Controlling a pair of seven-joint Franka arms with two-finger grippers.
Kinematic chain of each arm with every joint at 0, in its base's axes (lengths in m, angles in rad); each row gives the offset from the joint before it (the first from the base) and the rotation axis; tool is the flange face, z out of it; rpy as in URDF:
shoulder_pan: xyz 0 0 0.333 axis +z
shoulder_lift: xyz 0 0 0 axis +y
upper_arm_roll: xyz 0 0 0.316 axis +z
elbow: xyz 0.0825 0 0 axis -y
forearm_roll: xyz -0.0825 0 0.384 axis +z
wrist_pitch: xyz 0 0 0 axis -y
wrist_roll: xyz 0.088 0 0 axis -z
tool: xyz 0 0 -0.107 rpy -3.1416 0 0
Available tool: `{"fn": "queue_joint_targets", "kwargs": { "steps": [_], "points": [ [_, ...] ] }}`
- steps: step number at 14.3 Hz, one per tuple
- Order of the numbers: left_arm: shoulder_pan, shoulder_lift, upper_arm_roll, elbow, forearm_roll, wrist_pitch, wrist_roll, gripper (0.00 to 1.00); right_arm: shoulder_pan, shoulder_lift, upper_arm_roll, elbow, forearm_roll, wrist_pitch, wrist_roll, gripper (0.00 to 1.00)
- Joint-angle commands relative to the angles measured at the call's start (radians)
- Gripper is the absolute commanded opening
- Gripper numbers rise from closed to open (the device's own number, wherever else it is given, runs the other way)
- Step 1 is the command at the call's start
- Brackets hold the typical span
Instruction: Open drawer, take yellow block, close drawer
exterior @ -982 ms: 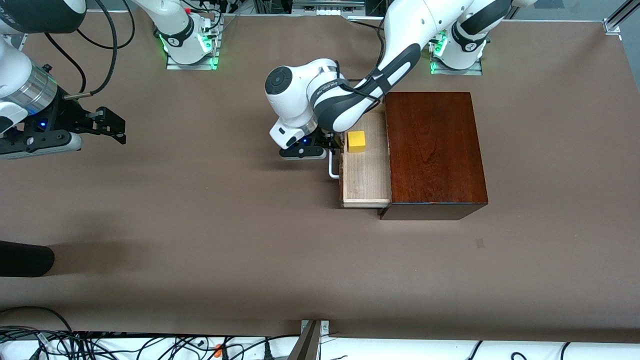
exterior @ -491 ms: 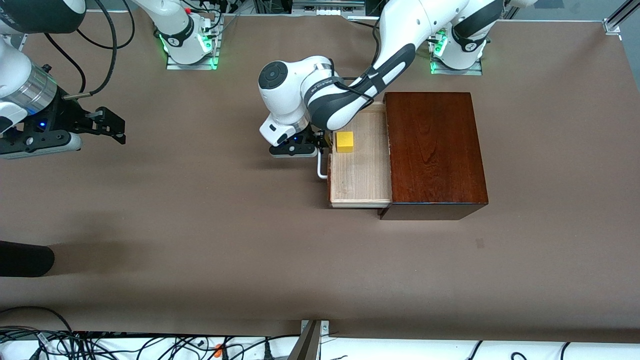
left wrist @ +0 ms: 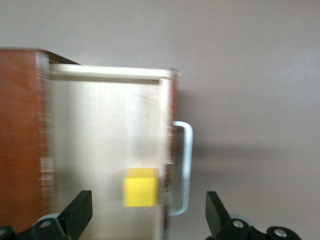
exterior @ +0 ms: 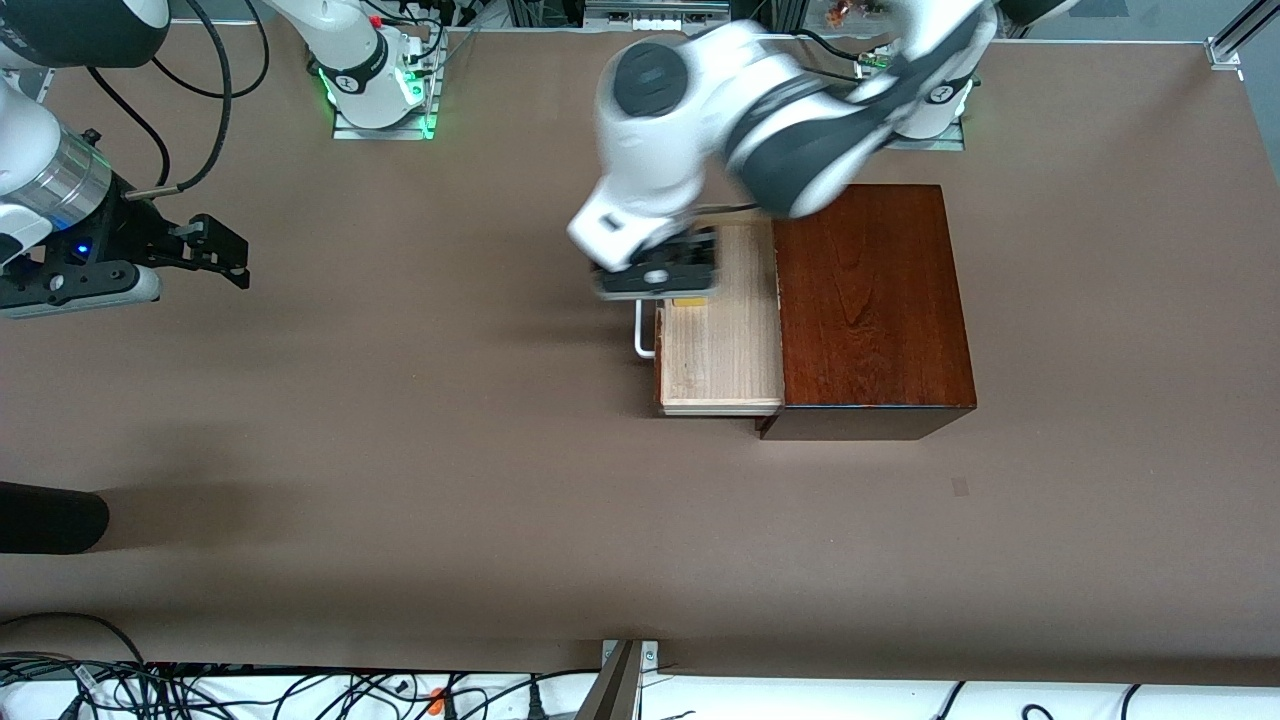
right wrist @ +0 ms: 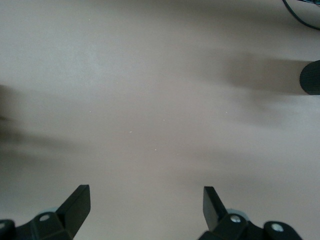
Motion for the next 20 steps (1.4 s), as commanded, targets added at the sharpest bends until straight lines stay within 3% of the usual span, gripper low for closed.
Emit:
{"fn": "queue_joint_targets", "kwargs": {
  "steps": [1,5,10,14,16,18,20],
  "points": [
    [0.305,-0.143,-0.180,-0.164,-0.042,-0.042,0.129,1.00,0.007,0.017,0.007,0.019,0.005,-0.020,0.002,1.00],
    [0.655,-0.147,-0.398,-0.164,-0.039,-0.073,0.194,1.00,0.099,0.028,0.038,0.019,0.011,-0.060,-0.004,1.00],
    [0.822,-0.145,-0.402,-0.155,-0.042,-0.073,0.368,1.00,0.247,0.095,0.162,0.019,0.004,-0.028,-0.058,1.00],
    [0.823,-0.147,-0.298,-0.147,-0.045,-0.082,0.523,1.00,0.372,0.155,0.179,0.062,0.011,0.046,-0.318,1.00],
    [0.811,-0.165,-0.226,-0.147,-0.079,-0.092,0.611,1.00,0.436,0.232,0.196,0.140,0.008,0.055,-0.456,1.00],
    [0.768,-0.225,-0.096,-0.149,-0.153,-0.093,0.727,1.00,0.484,0.318,0.207,0.244,-0.001,0.054,-0.532,1.00],
    [0.678,-0.310,0.113,-0.156,-0.282,-0.093,0.859,1.00,0.487,0.396,0.216,0.331,0.002,0.074,-0.631,1.00]
  ]
}}
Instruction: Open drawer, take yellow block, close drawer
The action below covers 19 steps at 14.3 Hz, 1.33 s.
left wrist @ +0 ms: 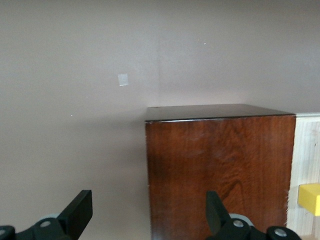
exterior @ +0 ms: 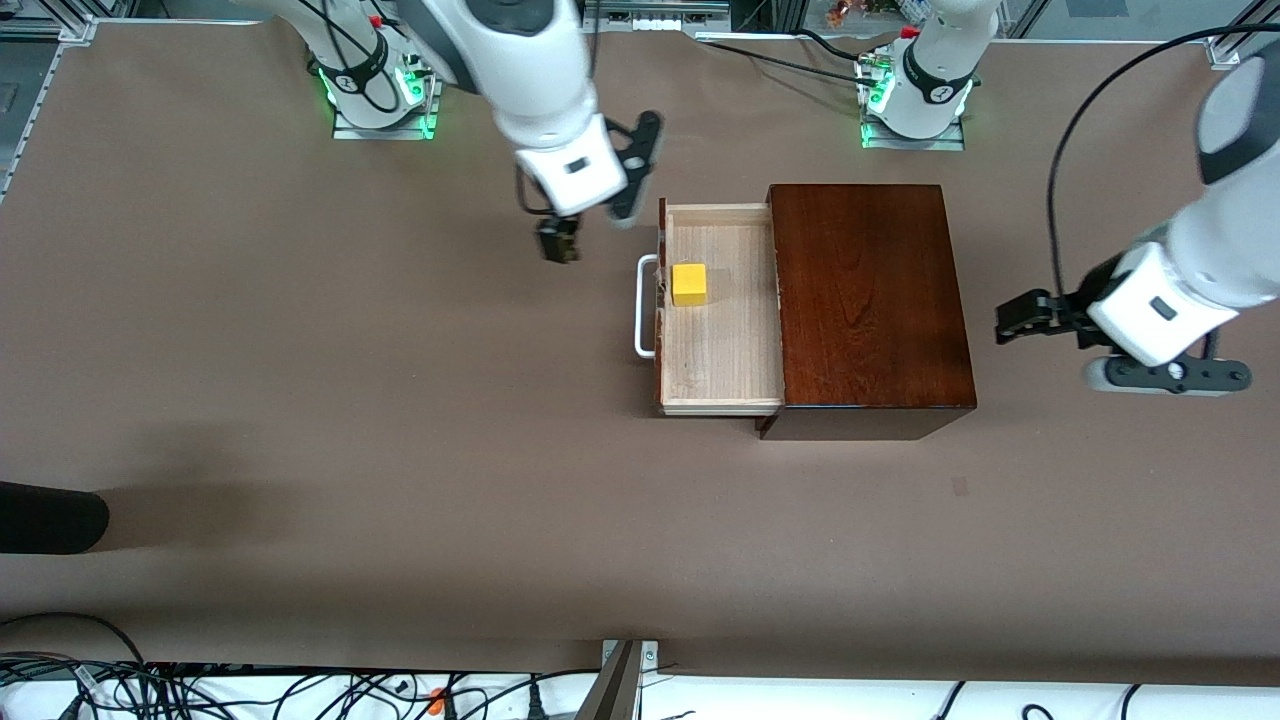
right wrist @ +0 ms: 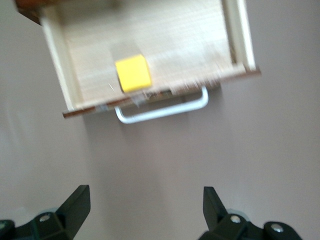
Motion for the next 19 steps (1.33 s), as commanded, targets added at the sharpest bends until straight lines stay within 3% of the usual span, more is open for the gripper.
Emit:
{"fn": "queue_joint_targets", "kwargs": {
  "steps": [1,3,8,14,19],
  "points": [
    [-0.146,-0.177,0.308,-0.033,-0.172,-0.012,0.192,1.00,0.015,0.138,0.023,0.176,-0.008,0.011,-0.141,1.00],
    [-0.293,-0.240,0.520,-0.056,-0.225,-0.027,0.248,1.00,0.042,0.172,0.023,0.182,-0.030,0.049,-0.143,1.00],
    [-0.608,-0.328,0.833,-0.044,-0.234,-0.115,0.237,1.00,0.088,0.281,0.021,0.184,-0.068,0.138,-0.140,1.00],
    [-0.739,-0.357,0.895,-0.055,-0.233,-0.133,0.228,1.00,0.142,0.360,0.017,0.184,-0.122,0.200,-0.079,1.00],
    [-0.728,-0.357,0.889,-0.061,-0.231,-0.127,0.231,1.00,0.173,0.413,0.015,0.184,-0.188,0.231,-0.057,1.00]
  ]
}}
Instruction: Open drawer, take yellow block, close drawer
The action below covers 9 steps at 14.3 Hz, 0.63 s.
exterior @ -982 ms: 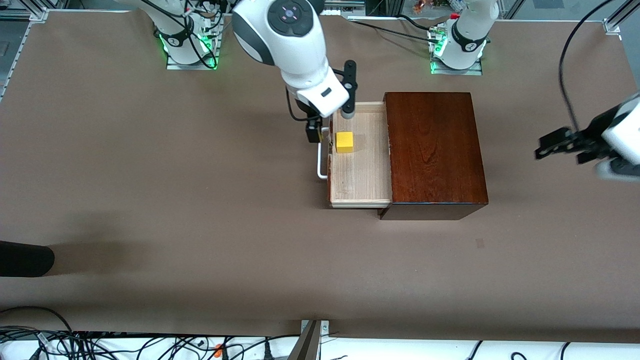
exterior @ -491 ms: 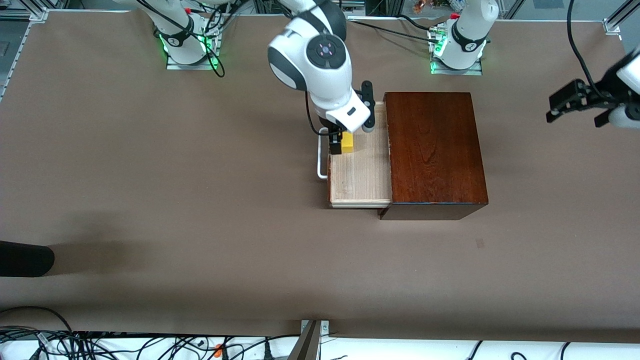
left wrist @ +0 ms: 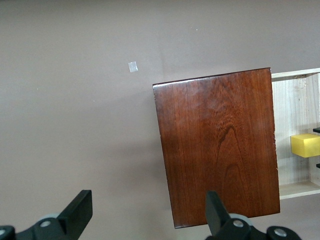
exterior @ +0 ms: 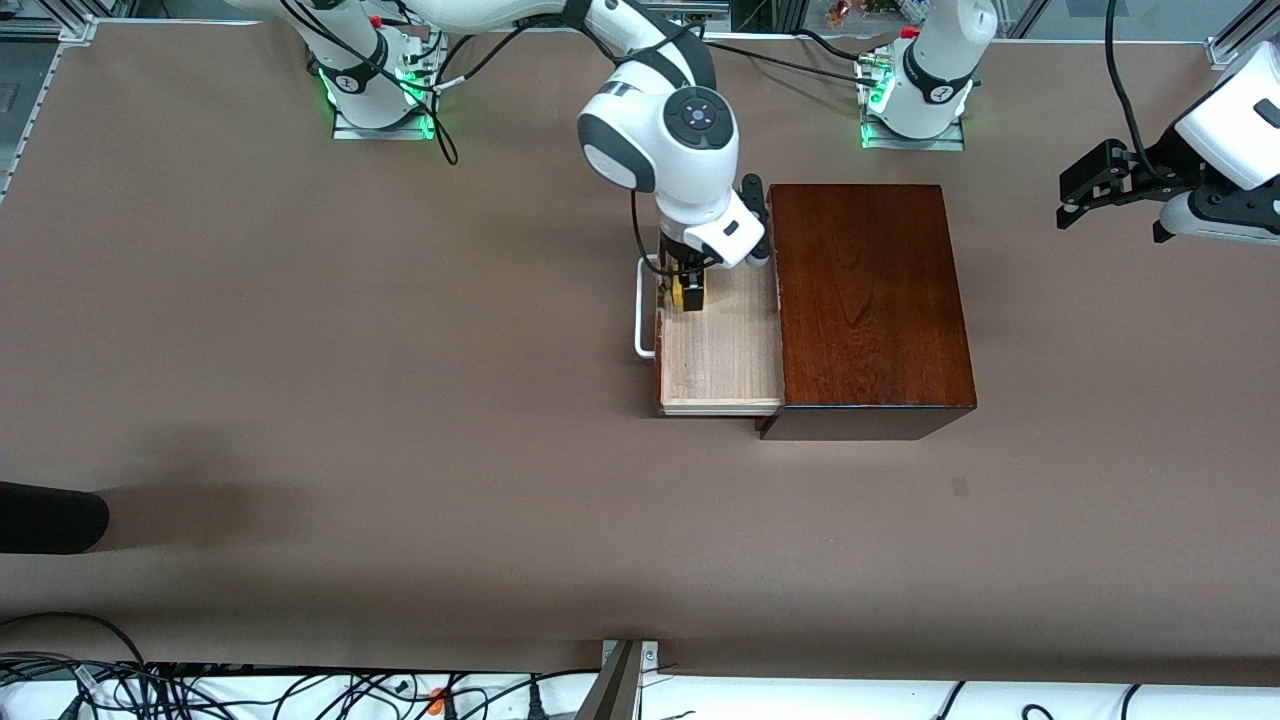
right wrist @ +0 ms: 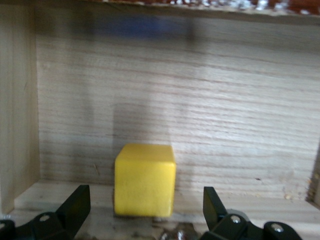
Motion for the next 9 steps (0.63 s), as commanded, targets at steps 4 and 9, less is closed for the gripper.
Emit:
{"fn": "queue_joint_targets", "kwargs": {
  "steps": [4,9],
  "points": [
    [-0.006,-0.023,0.010,-0.026,-0.006,0.013,0.007,1.00,0.010,0.048,-0.003,0.040,-0.048,0.010,-0.001,1.00],
    [-0.003,-0.023,0.013,-0.037,-0.001,0.045,0.009,1.00,0.012,0.042,-0.004,0.040,-0.054,-0.019,0.066,1.00]
  ]
}}
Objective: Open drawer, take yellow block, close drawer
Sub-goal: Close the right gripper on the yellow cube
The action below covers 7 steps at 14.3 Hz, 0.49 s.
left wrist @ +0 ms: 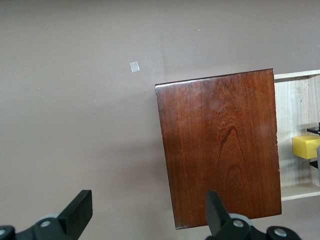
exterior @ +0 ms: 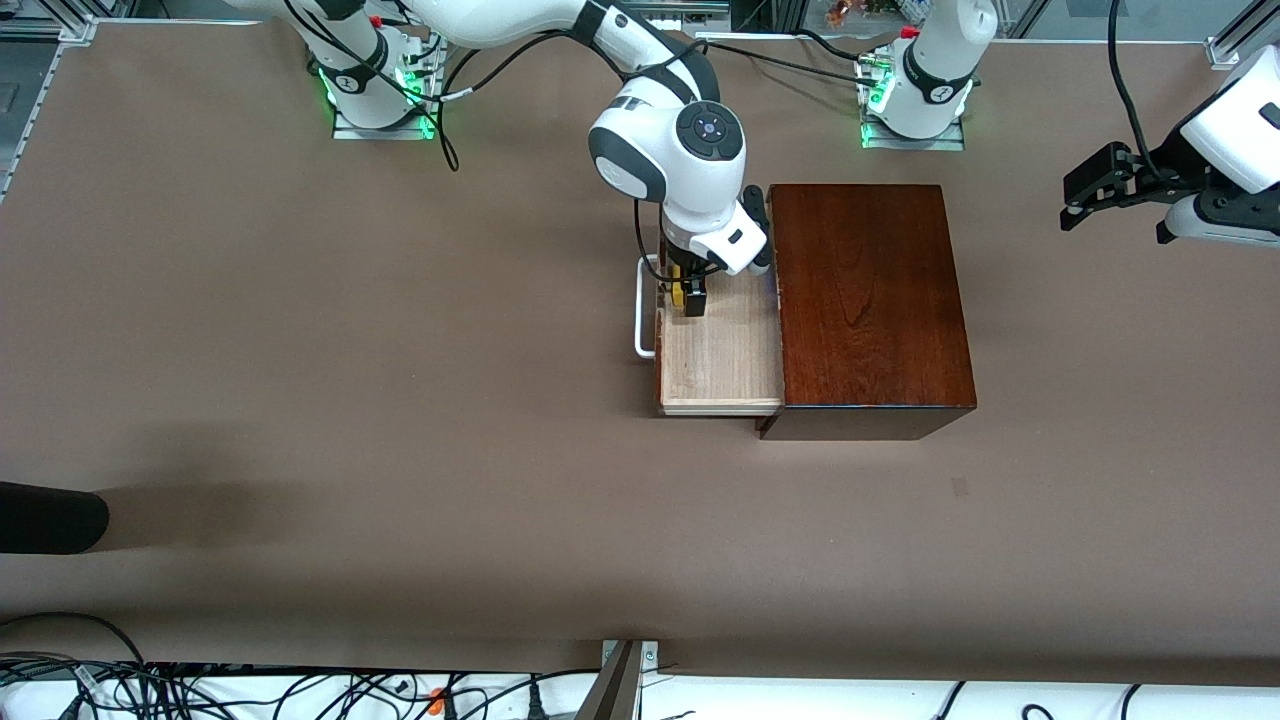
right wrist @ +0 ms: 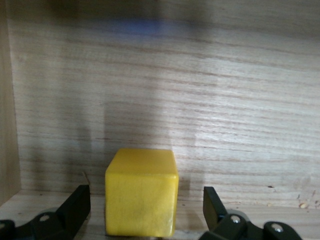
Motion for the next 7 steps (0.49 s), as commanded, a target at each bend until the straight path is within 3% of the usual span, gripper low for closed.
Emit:
{"fn": "queue_joint_targets", "kwargs": {
  "steps": [1,2,4,7],
  "points": [
    [-0.003,-0.023,0.008,-0.046,-0.001,0.053,0.008,1.00,0.008,0.013,-0.001,0.036,-0.035,-0.029,0.026,1.00],
    [-0.003,-0.023,0.008,-0.062,-0.001,0.068,0.008,1.00,0.008,0.014,-0.001,0.036,-0.043,-0.028,0.024,0.98],
    [-0.003,-0.024,0.007,-0.068,0.013,0.076,0.008,1.00,0.011,0.016,-0.001,0.036,-0.043,-0.026,0.027,0.80],
    [-0.003,-0.023,0.002,-0.075,0.022,0.074,0.008,1.00,0.015,0.019,-0.001,0.036,-0.043,-0.018,0.030,0.67]
  ]
}}
